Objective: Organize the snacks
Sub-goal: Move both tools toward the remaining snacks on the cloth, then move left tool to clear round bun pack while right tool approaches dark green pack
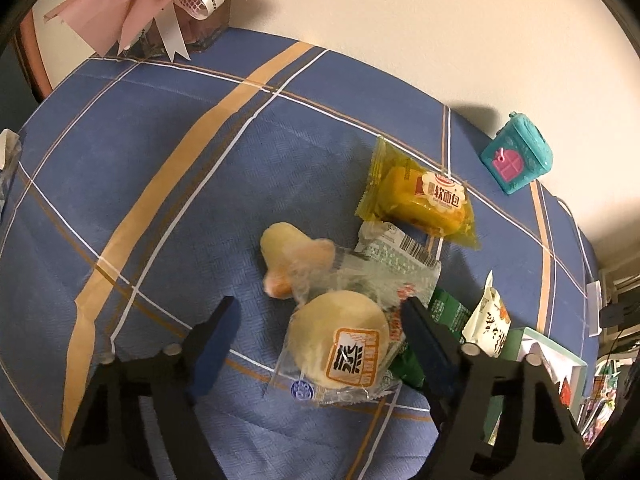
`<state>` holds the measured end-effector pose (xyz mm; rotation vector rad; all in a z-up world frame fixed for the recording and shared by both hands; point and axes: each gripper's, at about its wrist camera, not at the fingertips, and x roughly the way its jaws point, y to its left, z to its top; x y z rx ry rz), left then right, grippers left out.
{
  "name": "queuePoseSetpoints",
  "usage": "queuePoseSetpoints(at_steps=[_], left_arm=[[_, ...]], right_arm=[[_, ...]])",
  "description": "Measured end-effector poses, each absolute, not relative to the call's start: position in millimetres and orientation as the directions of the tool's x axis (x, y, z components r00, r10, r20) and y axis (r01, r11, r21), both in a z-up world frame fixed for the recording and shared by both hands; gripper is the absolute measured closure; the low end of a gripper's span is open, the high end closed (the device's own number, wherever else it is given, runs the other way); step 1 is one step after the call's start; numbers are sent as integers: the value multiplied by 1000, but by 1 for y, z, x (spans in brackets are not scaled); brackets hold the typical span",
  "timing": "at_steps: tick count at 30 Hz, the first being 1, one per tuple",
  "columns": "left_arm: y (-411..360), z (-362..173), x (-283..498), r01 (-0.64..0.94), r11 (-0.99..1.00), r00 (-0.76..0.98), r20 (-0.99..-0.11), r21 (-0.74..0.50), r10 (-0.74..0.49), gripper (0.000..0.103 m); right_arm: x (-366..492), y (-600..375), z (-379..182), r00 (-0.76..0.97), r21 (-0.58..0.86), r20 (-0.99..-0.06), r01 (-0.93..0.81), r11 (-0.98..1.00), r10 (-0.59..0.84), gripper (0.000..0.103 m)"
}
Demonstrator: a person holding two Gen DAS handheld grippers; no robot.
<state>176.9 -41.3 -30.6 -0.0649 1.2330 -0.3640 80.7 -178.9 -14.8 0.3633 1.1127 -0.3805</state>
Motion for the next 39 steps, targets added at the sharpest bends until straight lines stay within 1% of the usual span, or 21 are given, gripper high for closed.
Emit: queuePoseSetpoints(at_steps=[3,9,12,15,17,23,29,34,36,39], left_arm=[[-40,-32,178,238,938,269,-911,-253,-314,29],[-31,-34,181,207,947,265,-918,-244,-295,29],[-28,-35,182,197,951,261,-922,-238,-285,29],[-25,-39,183,186,953,251,-926,-239,-282,29],[-25,-39,183,184,953,247,-927,-241,-282,29],[-27,-44,183,183,950,227,-929,-253,-291,29],[-29,-47,182,192,950,213,-934,-246,-285,28],[-31,-51,180,195,949,200,-937,-249,-287,28],[-30,-53,179,193,947,193,-936,-258,-294,28],[-25,-53,180,175,954,208,-938,-244,-278,28]], right_arm=[[81,-177,-11,410,105,-905,467,878,-110,1],[86,-167,-13,412,101,-905,448,888,-105,14],[89,-162,-17,411,99,-906,434,895,-99,17],[92,-158,-20,414,100,-905,424,900,-95,25],[94,-156,-21,417,100,-904,418,903,-92,26],[98,-157,-26,410,89,-906,429,899,-106,37],[100,-156,-30,403,85,-909,425,901,-104,39],[101,-155,-32,403,86,-910,415,906,-98,42],[100,-154,-32,403,89,-911,405,910,-90,45],[100,-157,-31,392,91,-916,413,906,-87,45]])
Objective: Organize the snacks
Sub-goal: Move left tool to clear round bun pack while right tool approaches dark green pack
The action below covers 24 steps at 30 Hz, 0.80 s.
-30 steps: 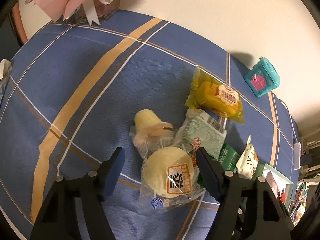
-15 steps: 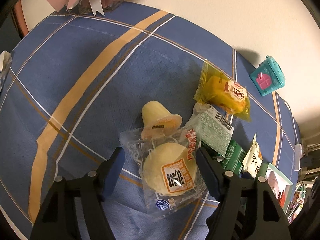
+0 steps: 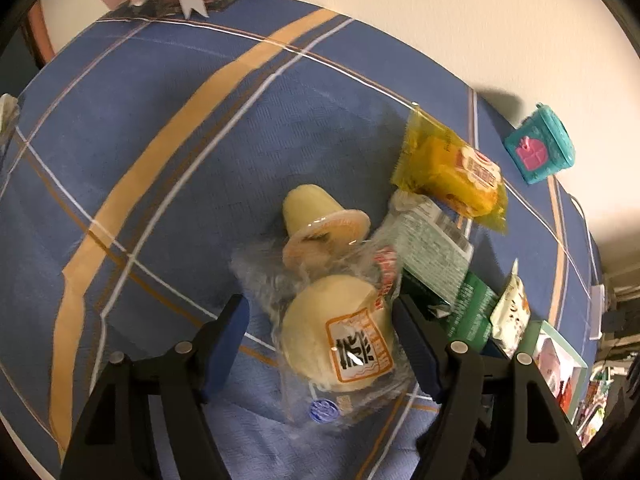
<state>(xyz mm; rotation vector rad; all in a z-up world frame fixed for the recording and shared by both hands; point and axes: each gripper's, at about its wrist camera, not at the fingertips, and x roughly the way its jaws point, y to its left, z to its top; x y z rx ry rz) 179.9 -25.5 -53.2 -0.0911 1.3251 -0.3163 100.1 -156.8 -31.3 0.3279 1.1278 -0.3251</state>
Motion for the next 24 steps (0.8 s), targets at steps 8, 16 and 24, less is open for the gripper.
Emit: queuePoseSetpoints(at_steps=[8,16,24], left_arm=[[-20,-53,182,171,958,209,-941,-232,-265,28],[-25,-58,179,179,956,194,-944,-233,-267,28],[-21,-61,177,174,955,187,-944,-240,-272,28]], right_arm=[[99,-162,-30,378,93,-922,423,901,-82,46],[101,-157,-35,389,98,-918,411,906,-77,46],[103,-149,-35,379,76,-921,391,917,-85,46]])
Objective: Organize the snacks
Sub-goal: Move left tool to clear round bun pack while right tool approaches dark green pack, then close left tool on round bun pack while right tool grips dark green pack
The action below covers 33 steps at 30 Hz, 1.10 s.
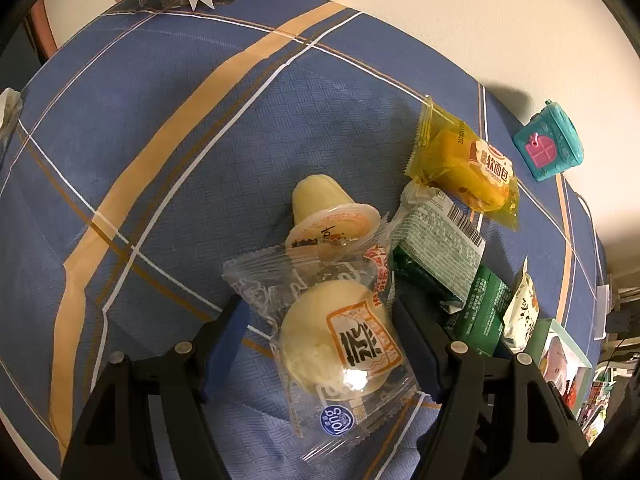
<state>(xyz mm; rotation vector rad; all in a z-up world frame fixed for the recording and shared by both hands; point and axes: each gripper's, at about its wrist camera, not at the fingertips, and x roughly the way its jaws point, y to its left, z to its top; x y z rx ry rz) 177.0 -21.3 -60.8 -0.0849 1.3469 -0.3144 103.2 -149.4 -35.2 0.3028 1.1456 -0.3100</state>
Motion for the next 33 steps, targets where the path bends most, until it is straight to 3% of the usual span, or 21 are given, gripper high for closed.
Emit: queuePoseSetpoints(at_steps=[6,14,17,23,33], left_arm=[[-23,-64,177,178,956,189,-945,-233,-266,28],[-29,-66,174,189,959,206,-946,-210,-248,28],[-35,-64,172,184,956,208,-942,-227,-263,39],[-41,-56,167,180,961,222,-943,-211,-248,46],[-41,-20,161,160,959,286,-918,-236,-273,49]], right_arm=[[105,-151,-45,362,60,-927,403,913,-99,52],[103,-143,-50,374,24,-918,387,922,-133,53],[103,-138,-51,370,14,-918,384,923,-140,54],[100,-139,-43,382,56,-919,377,924,-100,56],[91,-139,-6,443,99,-893,363,927,-79,56]])
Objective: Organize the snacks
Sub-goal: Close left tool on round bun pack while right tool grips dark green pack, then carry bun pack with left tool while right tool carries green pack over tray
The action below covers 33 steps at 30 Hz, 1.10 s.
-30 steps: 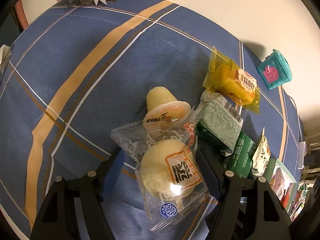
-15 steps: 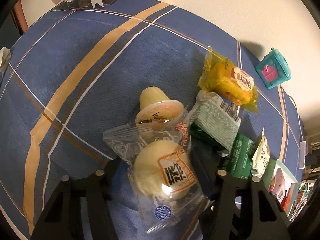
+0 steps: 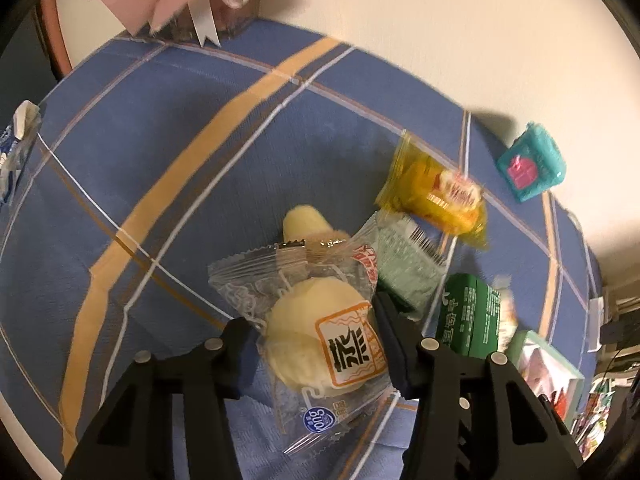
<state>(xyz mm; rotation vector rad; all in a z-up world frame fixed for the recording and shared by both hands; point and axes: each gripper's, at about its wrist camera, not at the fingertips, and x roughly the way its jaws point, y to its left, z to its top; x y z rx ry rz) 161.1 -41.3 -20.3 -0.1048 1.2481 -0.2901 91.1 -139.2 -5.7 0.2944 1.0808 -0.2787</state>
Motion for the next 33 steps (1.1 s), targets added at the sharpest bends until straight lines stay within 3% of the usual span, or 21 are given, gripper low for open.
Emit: queuePoseSetpoints(at_steps=[13,33], left_arm=[[-14,50,148,178,941,405,-850,-287,-336,49],[-56,49,113,250,922,347,-861,-297,-371,49]], right_arm=[[70,-140,68,539,96,-833,363,927,-125,56],[32,-202,66,452,115,-882,485,867,-136,56]])
